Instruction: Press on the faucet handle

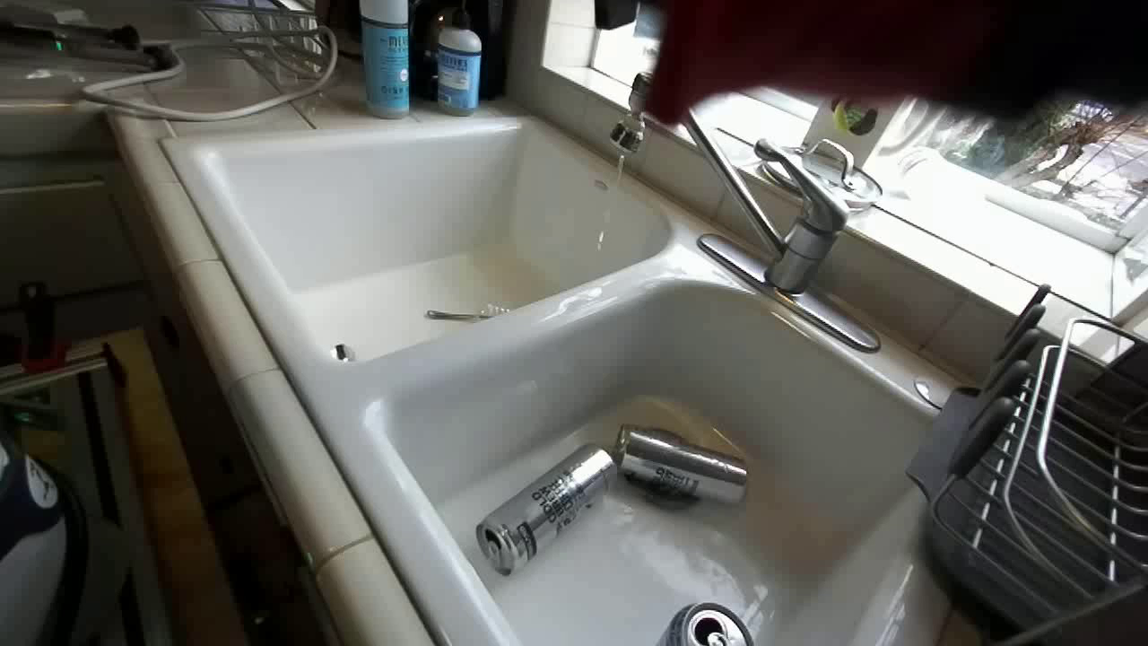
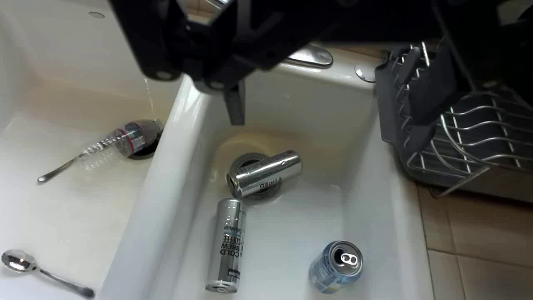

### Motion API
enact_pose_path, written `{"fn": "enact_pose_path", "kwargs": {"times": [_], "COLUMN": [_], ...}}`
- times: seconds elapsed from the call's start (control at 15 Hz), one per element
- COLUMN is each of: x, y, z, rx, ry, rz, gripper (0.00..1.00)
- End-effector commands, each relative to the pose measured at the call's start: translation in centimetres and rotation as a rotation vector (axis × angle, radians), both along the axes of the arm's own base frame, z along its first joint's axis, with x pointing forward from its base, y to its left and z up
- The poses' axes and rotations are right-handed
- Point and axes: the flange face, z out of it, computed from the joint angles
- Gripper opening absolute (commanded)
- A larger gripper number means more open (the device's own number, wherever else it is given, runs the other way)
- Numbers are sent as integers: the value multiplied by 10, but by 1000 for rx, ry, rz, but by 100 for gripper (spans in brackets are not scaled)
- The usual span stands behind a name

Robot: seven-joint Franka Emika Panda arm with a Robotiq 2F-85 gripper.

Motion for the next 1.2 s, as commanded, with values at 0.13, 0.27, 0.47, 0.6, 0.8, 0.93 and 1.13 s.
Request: {"fn": "enact_pose_path", "kwargs": {"times": [0.13,0.27,0.47,0.6,0.8,0.93,1.13], "x": [0,0,16,33,71,99,148], "y": [0,0,10,21,35,36,31], "z": [0,1,6,6,-2,-10,-26], "rx": [0,0,-46,-67,-126,-178,-252], "ry": [1,1,-8,3,50,78,101], "rz": [0,0,196,307,458,547,690], "gripper": [100,100,100,100,100,100,100]}}
